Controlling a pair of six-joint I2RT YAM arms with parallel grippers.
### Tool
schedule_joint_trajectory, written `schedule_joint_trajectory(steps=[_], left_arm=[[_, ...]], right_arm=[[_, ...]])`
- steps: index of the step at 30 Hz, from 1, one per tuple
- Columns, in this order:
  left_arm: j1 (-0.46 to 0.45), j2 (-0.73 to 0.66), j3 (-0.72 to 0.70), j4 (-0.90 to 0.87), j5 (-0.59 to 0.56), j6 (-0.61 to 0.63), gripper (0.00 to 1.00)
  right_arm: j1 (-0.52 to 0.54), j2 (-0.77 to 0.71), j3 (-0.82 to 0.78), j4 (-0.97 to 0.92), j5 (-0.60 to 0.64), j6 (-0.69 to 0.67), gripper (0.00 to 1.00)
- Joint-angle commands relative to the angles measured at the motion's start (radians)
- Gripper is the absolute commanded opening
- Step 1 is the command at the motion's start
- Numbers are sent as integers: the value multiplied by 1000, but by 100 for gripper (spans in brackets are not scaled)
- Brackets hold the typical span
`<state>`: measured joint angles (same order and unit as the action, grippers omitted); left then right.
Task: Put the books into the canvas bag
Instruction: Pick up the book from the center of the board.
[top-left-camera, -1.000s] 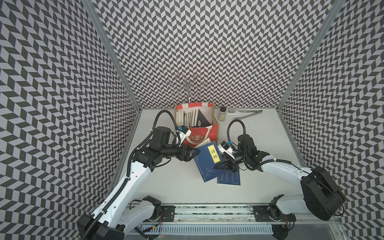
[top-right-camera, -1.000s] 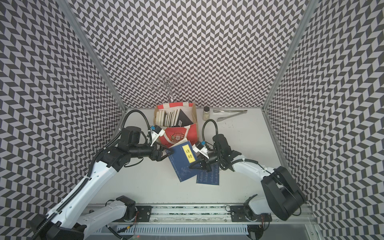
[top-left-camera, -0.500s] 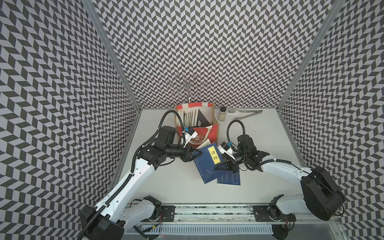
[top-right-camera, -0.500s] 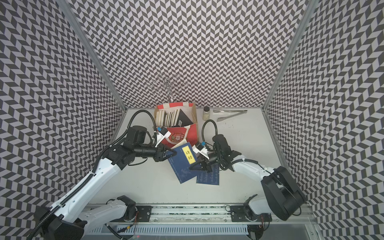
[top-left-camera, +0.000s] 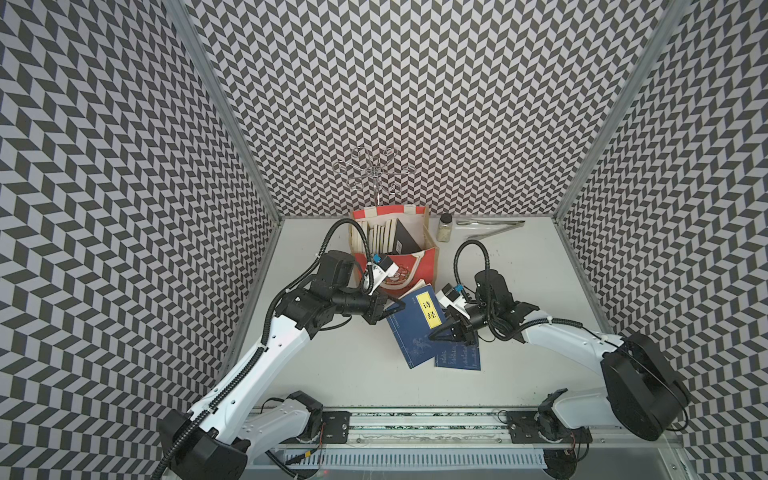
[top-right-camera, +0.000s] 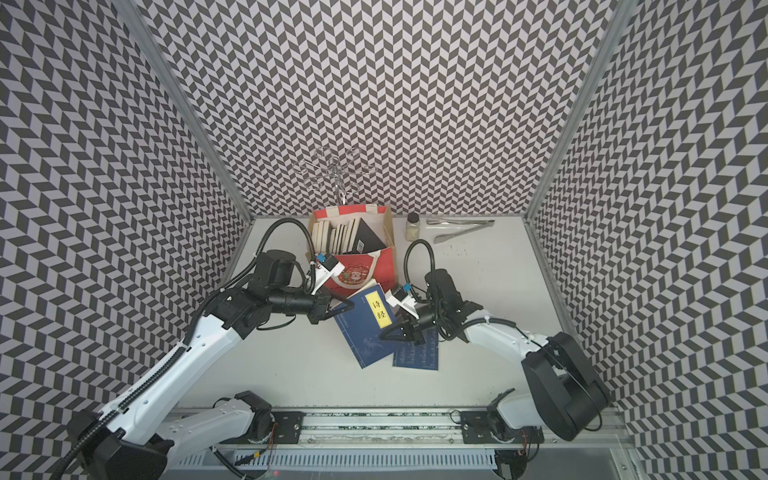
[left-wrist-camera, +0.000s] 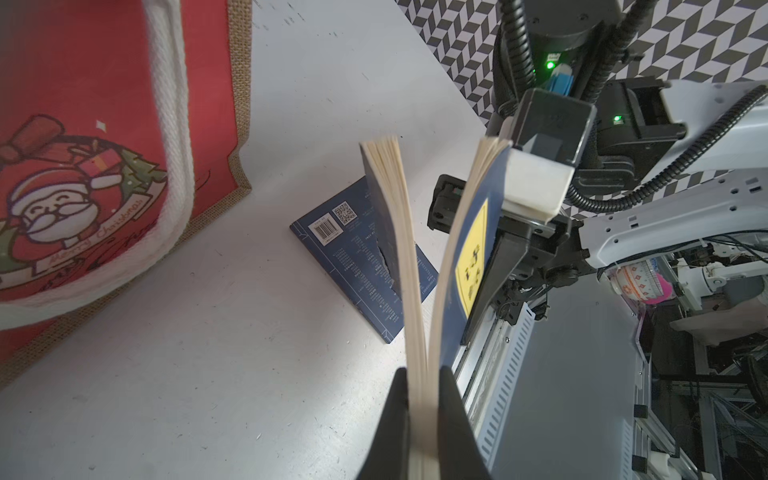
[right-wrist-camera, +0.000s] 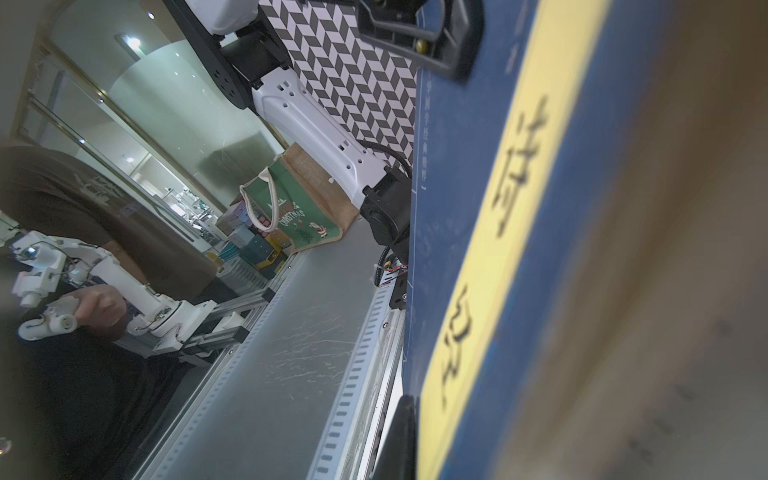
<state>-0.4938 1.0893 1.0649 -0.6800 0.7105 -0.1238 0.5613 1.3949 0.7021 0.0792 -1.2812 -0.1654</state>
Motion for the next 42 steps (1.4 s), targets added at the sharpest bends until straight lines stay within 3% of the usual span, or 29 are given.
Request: schedule_joint_trajectory(steps=[1,2,4,13,18,29,42], left_arm=[[-12,6,84,34,-17,24,0],[-12,2,103,45,-29,25,0],[-9,-3,161,64,-70,20,0],[84,59,425,158,-207,-24,0],[110,103,484,272,-342,-96,0],[116,175,363,511,-585,-264,0],[116,225,218,664,-622,-370,0]], right_arm=[[7,-39,1,125,27,38,53],[5,-51,-6,150,58,68,62],[-6,-86,-29,208,131,137,100],[-125,-308,-141,309,554,423,99],[-130,-414,-186,260,716,470,100],[-134,-545,-214,133,813,458,99],[-136,-559,-217,117,813,449,99]])
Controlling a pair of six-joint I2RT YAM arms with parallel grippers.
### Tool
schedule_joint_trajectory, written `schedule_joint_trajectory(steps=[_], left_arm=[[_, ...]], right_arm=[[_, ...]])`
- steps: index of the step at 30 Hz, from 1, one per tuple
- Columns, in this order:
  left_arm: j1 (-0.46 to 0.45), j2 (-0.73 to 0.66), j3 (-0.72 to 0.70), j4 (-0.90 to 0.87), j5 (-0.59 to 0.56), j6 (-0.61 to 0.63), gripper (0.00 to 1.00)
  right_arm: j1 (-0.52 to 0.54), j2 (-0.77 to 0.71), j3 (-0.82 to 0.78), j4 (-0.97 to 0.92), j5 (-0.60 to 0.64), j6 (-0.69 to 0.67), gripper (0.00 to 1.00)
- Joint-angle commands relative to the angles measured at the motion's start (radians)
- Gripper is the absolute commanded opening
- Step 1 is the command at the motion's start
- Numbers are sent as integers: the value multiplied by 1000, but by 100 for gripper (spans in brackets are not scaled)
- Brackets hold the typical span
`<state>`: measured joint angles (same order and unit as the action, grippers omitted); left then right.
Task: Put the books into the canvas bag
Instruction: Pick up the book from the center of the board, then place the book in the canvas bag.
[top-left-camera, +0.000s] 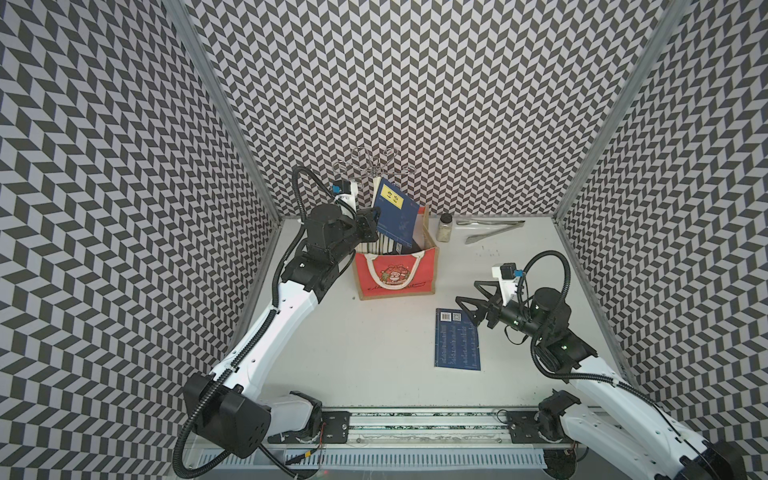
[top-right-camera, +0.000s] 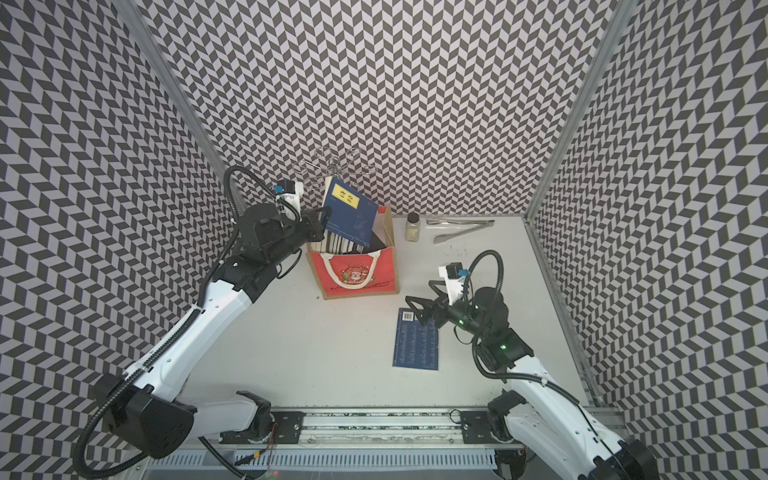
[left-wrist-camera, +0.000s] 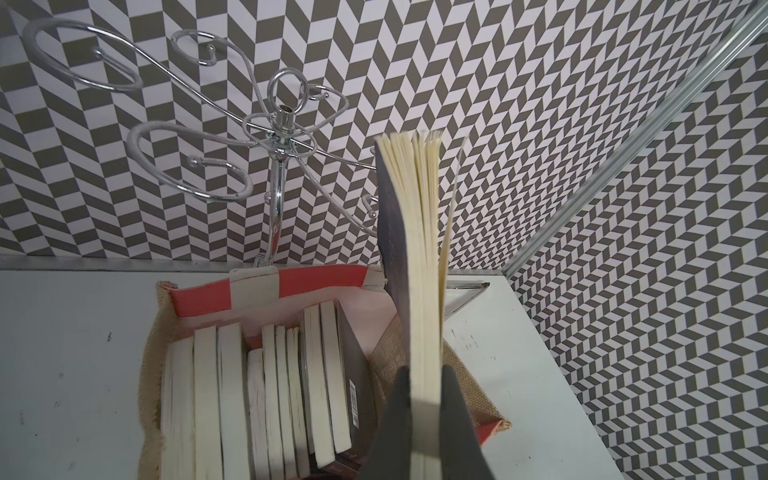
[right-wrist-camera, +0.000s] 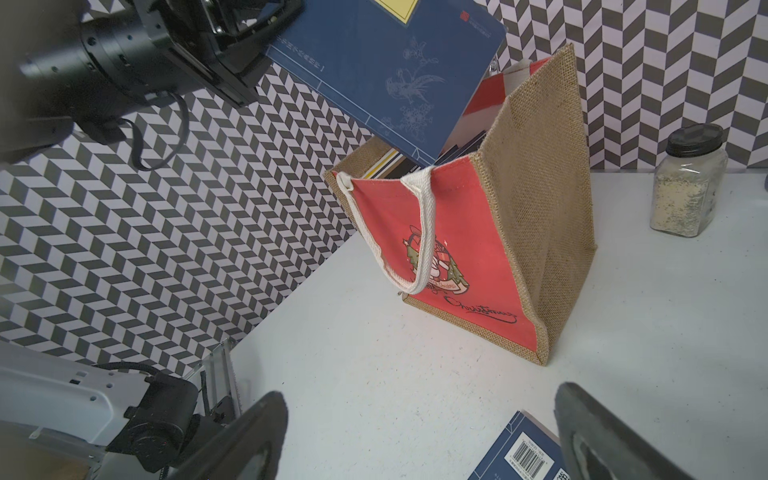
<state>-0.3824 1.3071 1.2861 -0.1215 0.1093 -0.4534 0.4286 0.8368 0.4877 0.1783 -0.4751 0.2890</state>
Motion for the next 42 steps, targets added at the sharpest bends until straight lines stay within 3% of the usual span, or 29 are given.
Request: schedule_joint_trajectory(steps=[1,17,32,42], left_arm=[[5,12,-10,114,-23,-47,0],[-9,84,-45,162,-25,-142,0],[-74,182,-43,154,-64,-182,0],[-94,282,-22,160,-86,-184,0]], right_arm=[[-4,-2,-3,17,7,-4,99],[-7,1,-9,16,-1,-7,99],[-10,5,-15,14,25,-1,99],[-96,25,-25,-65,88,64,99]])
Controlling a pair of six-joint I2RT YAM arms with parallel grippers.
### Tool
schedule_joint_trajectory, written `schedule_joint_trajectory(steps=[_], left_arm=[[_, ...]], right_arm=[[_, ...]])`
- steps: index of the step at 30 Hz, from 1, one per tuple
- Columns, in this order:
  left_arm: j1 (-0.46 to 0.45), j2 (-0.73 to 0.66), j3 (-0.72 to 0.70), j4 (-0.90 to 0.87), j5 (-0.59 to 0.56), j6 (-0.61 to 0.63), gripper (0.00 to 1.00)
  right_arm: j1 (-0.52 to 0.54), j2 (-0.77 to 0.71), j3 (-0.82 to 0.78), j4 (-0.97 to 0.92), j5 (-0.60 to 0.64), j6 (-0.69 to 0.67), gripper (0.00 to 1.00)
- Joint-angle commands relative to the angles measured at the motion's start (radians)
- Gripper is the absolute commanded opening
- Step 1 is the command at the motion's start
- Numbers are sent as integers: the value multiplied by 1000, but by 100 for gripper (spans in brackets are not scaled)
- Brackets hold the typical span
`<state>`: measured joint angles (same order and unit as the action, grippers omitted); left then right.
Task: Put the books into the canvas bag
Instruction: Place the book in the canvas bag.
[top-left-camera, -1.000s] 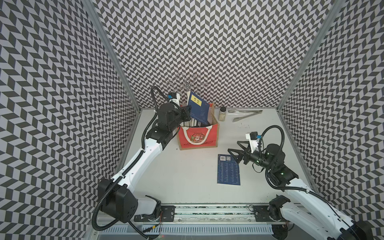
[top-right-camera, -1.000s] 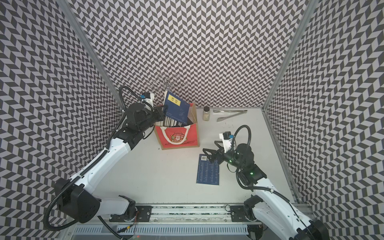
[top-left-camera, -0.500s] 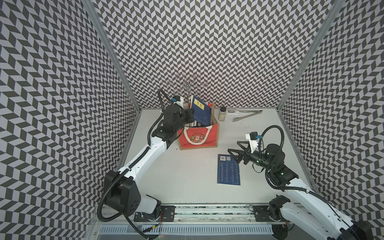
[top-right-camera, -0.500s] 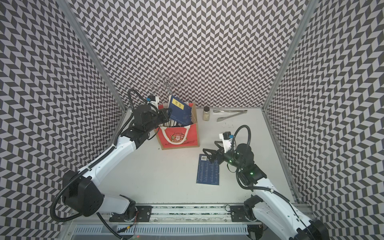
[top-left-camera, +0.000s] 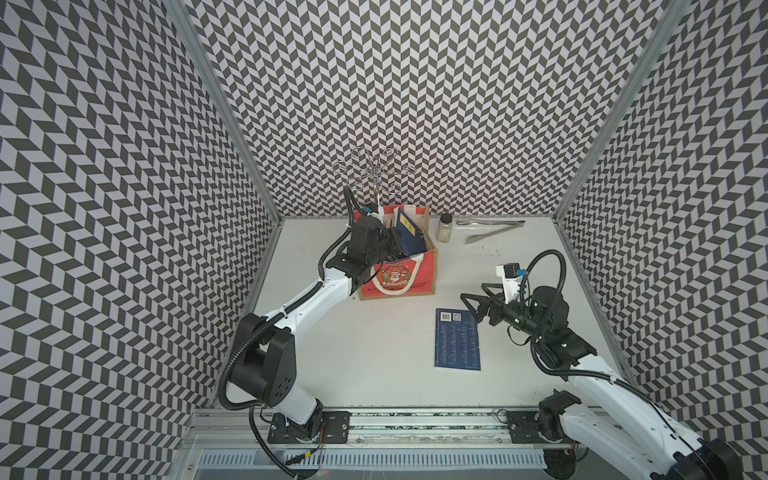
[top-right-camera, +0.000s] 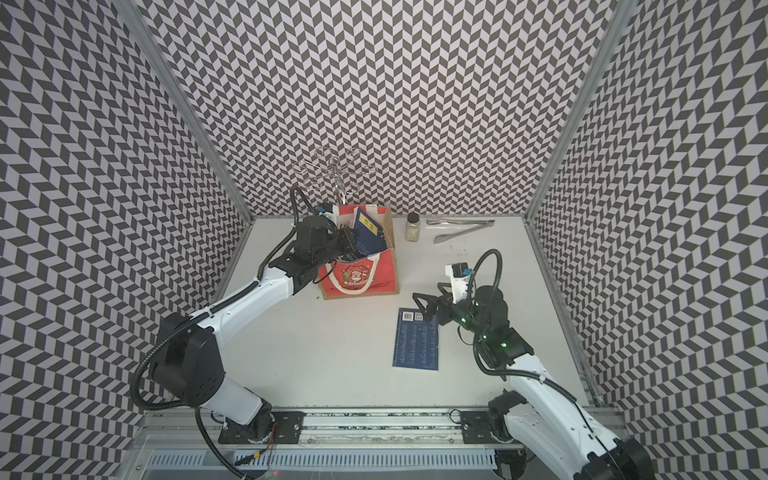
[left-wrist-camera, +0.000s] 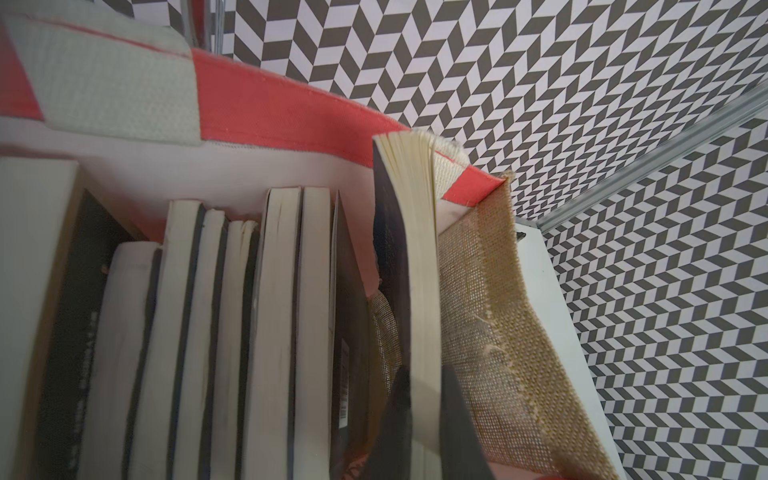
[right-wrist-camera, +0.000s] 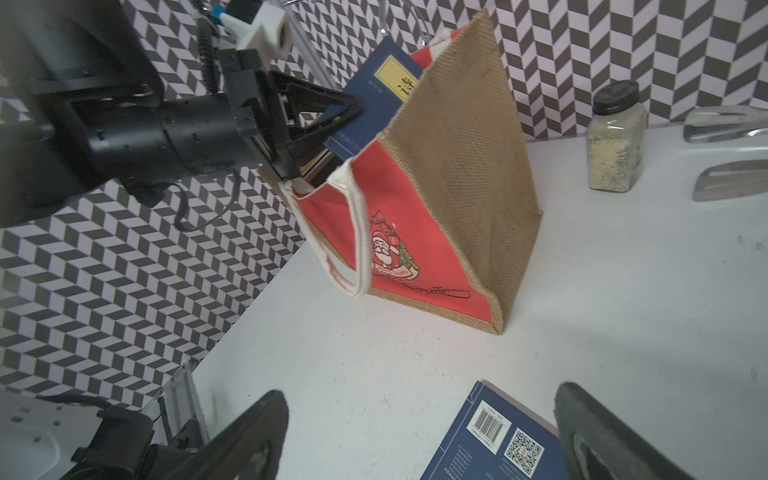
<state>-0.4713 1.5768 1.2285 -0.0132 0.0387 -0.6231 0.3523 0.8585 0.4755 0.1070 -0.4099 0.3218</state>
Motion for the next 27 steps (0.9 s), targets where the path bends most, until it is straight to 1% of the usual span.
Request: schedule_joint_trajectory(steps=[1,4,6,9,10,13,15,17,21,23,25,27], left_arm=[[-7,17,40,52,-13,-11,0],[-9,20,52,47,-2,-3,14],[-10,13,56,46,6,-1,26],[-10,-8,55,35,9,7,38],[-9,-21,55,31,8,13,44],[-10,-69,50,10,10,19,53],[-9,-116,29,3,28,23,56],[-10,-170,-3,-4,58,31,60],[-29,-292,-142,12,199,45,63],[-56,-360,-235,47,270,45,64],[-107,-426,-321,77,339,57,64],[-174,-471,-376,65,349,68,68]], right_arm=[[-26,8,-19,4,22,38,100],[-32,27,-26,-5,35,49,100],[-32,41,-31,-8,38,55,99],[-33,58,-37,-17,39,58,99],[-32,63,-38,-22,39,57,99],[-32,75,-39,-47,41,60,100],[-33,77,-40,-72,47,57,99],[-33,80,-47,-93,65,63,99],[-33,93,-77,-120,94,84,100],[-34,104,-91,-136,102,96,99],[-33,119,-99,-159,107,107,100],[-34,142,-106,-172,100,112,100]])
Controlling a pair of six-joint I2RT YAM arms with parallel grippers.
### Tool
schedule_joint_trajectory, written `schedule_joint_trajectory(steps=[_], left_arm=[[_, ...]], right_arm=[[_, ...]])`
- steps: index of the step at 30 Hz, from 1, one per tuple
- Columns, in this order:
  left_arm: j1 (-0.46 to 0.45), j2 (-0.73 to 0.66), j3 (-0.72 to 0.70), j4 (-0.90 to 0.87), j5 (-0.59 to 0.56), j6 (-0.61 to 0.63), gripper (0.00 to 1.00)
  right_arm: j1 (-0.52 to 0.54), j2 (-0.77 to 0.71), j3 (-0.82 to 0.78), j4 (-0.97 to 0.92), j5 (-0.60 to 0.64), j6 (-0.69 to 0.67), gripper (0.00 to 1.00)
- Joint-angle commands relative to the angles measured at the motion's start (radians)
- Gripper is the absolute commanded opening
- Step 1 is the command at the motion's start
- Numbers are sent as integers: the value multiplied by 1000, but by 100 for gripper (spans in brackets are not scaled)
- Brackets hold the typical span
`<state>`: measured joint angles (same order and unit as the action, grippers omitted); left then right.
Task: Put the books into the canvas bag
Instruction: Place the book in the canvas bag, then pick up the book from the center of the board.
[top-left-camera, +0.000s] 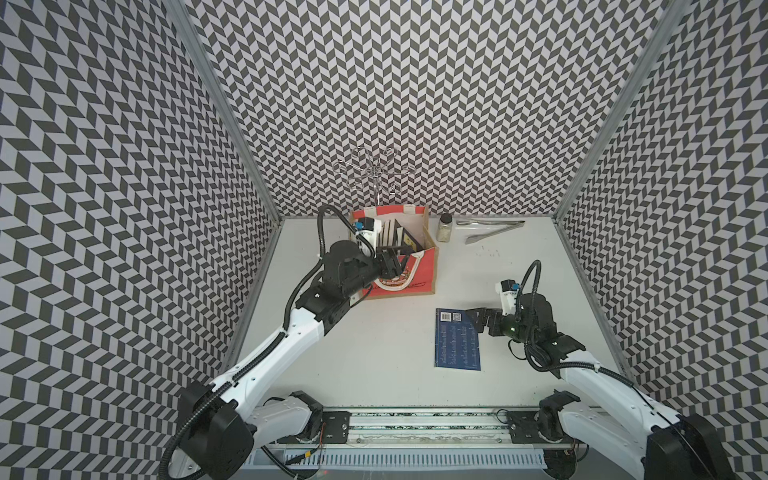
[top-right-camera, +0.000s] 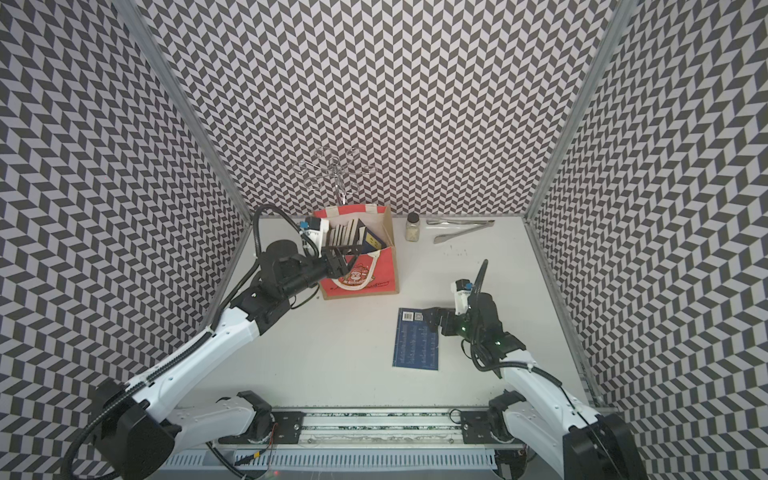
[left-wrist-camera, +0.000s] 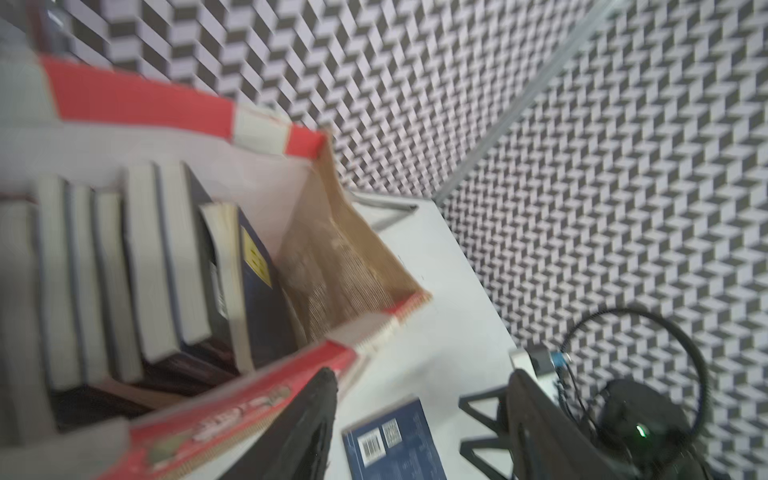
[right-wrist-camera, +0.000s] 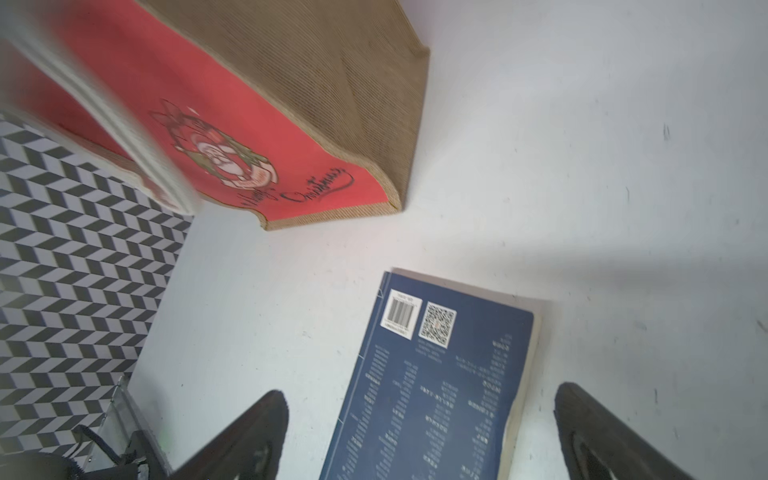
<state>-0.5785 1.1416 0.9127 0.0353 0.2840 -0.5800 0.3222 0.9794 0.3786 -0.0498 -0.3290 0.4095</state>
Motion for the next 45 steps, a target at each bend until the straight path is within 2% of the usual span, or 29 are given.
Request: schedule_joint_trajectory(steps=[1,6,8,12,16,20,25,30,39,45], left_arm=[[-108,-55,-93,21,108,33,70],[-223,-76,-240,78,133,15,74],[-224,-62,-292,126,164,-9,75],[-222,-1,-361,234,193,-51,84],[-223,140,-336,274,250,-64,87],[-209,272,-312,322,283,-130,87],[-196,407,-282,374,334,-177,87],[-192,525,-241,376,347,-198,87],[-149,653,-253,446,359,-256,87],[-149,715,-256,524,409,-290,86]], right_arm=[[-3,36,-10,-22,18,30,99],[-2,94,-10,-56,12,52,99],[1,94,-19,-65,5,66,99],[58,77,-46,-82,32,123,99],[133,77,-73,-111,87,197,99],[182,20,-122,-105,104,256,99],[197,-35,-188,-92,78,287,99],[212,-18,-234,-26,31,292,99],[215,35,-249,98,-40,273,95],[217,54,-280,260,-144,266,90]])
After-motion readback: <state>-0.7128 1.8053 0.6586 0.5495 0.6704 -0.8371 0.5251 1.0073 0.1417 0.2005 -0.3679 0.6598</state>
